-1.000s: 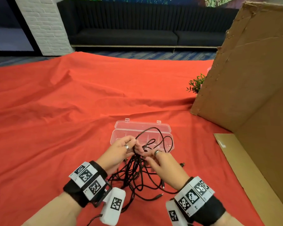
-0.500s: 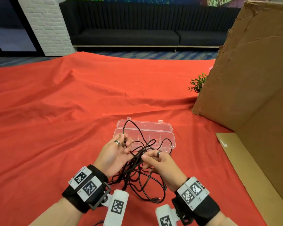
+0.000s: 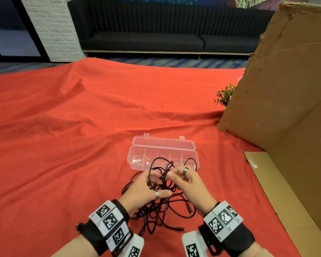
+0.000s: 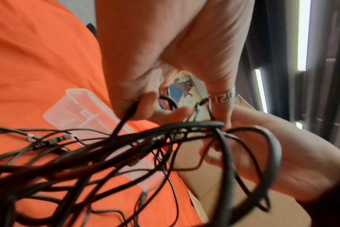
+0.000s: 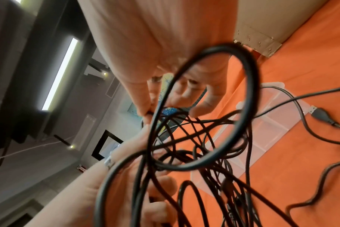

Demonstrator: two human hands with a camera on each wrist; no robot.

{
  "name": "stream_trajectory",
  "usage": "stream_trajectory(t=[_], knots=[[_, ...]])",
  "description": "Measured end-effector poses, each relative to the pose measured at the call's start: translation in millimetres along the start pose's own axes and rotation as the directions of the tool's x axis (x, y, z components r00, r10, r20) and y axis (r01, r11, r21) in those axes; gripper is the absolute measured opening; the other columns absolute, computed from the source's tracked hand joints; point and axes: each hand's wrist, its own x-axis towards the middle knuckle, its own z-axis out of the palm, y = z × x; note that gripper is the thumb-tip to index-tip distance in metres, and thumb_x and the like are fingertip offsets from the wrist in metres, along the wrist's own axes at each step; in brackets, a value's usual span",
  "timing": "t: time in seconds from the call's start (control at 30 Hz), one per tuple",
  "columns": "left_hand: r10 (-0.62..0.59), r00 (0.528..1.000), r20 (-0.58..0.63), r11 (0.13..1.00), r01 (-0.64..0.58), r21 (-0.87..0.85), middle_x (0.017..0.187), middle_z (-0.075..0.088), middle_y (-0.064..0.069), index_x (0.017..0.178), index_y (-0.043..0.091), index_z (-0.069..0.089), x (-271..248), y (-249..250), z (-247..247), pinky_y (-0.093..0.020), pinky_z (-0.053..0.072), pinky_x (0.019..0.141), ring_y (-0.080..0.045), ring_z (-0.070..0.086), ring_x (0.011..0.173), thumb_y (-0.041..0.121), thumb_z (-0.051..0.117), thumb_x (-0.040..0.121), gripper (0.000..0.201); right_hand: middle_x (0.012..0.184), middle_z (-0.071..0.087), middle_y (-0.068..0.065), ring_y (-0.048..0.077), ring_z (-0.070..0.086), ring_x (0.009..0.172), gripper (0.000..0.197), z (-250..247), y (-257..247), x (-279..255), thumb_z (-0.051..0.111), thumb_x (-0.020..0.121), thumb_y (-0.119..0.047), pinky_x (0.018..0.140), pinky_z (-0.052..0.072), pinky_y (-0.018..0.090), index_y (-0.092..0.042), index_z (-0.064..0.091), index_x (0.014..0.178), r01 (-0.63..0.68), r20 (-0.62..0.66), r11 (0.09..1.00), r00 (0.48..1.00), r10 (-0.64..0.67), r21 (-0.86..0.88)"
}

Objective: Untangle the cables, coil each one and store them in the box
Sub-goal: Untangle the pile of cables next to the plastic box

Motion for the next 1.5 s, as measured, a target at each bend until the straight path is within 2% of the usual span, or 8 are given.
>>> stream_trajectory(t=[0.2, 0.7, 0.83, 0.97, 1.07, 1.17, 1.33, 1.5], knots=[[0.087, 0.99, -0.107, 0.993, -0.079, 0.082, 0.068, 0.06, 0.004, 0.06, 0.019, 0.057, 20, -10, 3, -0.034, 0.044, 0.072, -0.012, 0.052, 0.065, 0.05, 0.074, 0.048, 0.037, 0.074, 0.058, -0.001, 0.006, 0.054, 0.074, 0.029, -11, -14, 3, 0.046, 0.096, -0.015, 0.076, 0.042, 0.022, -0.014, 0.053, 0.068, -0.011, -0.075, 0.978, 0.997, 0.027, 0.209], [-0.014, 0.93, -0.366, 0.972, 0.098, 0.212, 0.047, 0.043, 0.003, 0.063, 0.013, 0.045, 39, -45, -88, -0.03, 0.023, 0.053, -0.016, 0.035, 0.052, 0.032, 0.067, 0.082, 0.035, 0.068, 0.056, 0.001, 0.015, 0.061, 0.06, 0.022, -135, -44, 13, 0.031, 0.1, -0.022, 0.065, 0.056, 0.037, -0.022, 0.033, 0.078, 0.402, -0.677, 0.718, 0.724, 0.13, 0.567], [-0.005, 0.963, -0.27, 0.994, 0.035, 0.107, 0.051, 0.057, 0.002, 0.072, 0.014, 0.053, 44, -34, -74, -0.028, 0.028, 0.053, -0.009, 0.044, 0.044, 0.023, 0.062, 0.088, 0.019, 0.065, 0.04, 0.003, 0.0, 0.034, 0.036, 0.02, -107, -28, 21, 0.042, 0.095, -0.032, 0.035, 0.036, 0.015, -0.027, 0.033, 0.078, 0.202, -0.576, 0.944, 0.818, -0.016, 0.26], [0.036, 0.968, -0.247, 0.999, -0.038, -0.004, 0.062, 0.056, 0.003, 0.087, 0.013, 0.062, 44, -25, -56, -0.024, 0.033, 0.051, -0.004, 0.045, 0.048, 0.015, 0.057, 0.091, 0.007, 0.1, 0.061, -0.001, 0.003, 0.061, 0.081, 0.044, -50, -9, 20, 0.059, 0.085, -0.044, 0.072, 0.046, 0.015, -0.034, 0.037, 0.122, 0.042, 0.045, 0.944, 0.999, -0.029, -0.328], [0.055, 0.953, -0.298, 0.998, -0.055, 0.008, 0.061, 0.053, 0.005, 0.087, 0.013, 0.06, 46, -22, -56, -0.013, 0.032, 0.043, 0.0, 0.042, 0.044, 0.017, 0.053, 0.093, 0.011, 0.13, 0.056, 0.008, 0.026, 0.054, 0.119, 0.092, -25, 6, 17, 0.054, 0.072, -0.072, 0.099, 0.043, 0.035, -0.032, 0.015, 0.146, 0.093, 0.384, 0.671, 0.874, 0.299, -0.736], [0.087, 0.936, -0.341, 0.996, -0.085, 0.02, 0.062, 0.051, 0.006, 0.093, 0.011, 0.06, 45, -20, -62, -0.008, 0.03, 0.041, -0.002, 0.04, 0.049, 0.013, 0.05, 0.094, 0.01, 0.134, 0.052, 0.014, 0.03, 0.05, 0.122, 0.098, -16, 21, 12, 0.042, 0.073, -0.08, 0.099, 0.041, 0.041, -0.025, 0.01, 0.148, 0.054, 0.337, 0.468, 0.766, 0.547, -0.882], [0.047, 0.931, -0.363, 0.999, -0.052, -0.004, 0.066, 0.049, 0.006, 0.099, 0.007, 0.063, 47, -25, -68, -0.022, 0.032, 0.055, -0.007, 0.04, 0.057, 0.013, 0.049, 0.095, 0.016, 0.14, 0.042, 0.005, 0.033, 0.056, 0.114, 0.073, -22, 36, 18, 0.034, 0.085, -0.069, 0.088, 0.047, 0.042, -0.028, 0.016, 0.143, -0.073, 0.068, 0.471, 0.959, 0.276, -0.879], [0.015, 0.941, -0.338, 1.0, -0.012, 0.012, 0.064, 0.049, 0.001, 0.085, 0.009, 0.06, 51, -25, -73, -0.027, 0.03, 0.055, -0.011, 0.04, 0.058, 0.015, 0.051, 0.094, 0.015, 0.113, 0.062, 0.006, 0.031, 0.061, 0.101, 0.079, -38, 35, 22, 0.02, 0.081, -0.077, 0.084, 0.047, 0.041, -0.024, 0.028, 0.139, -0.176, 0.002, 0.531, 0.949, 0.316, -0.829]])
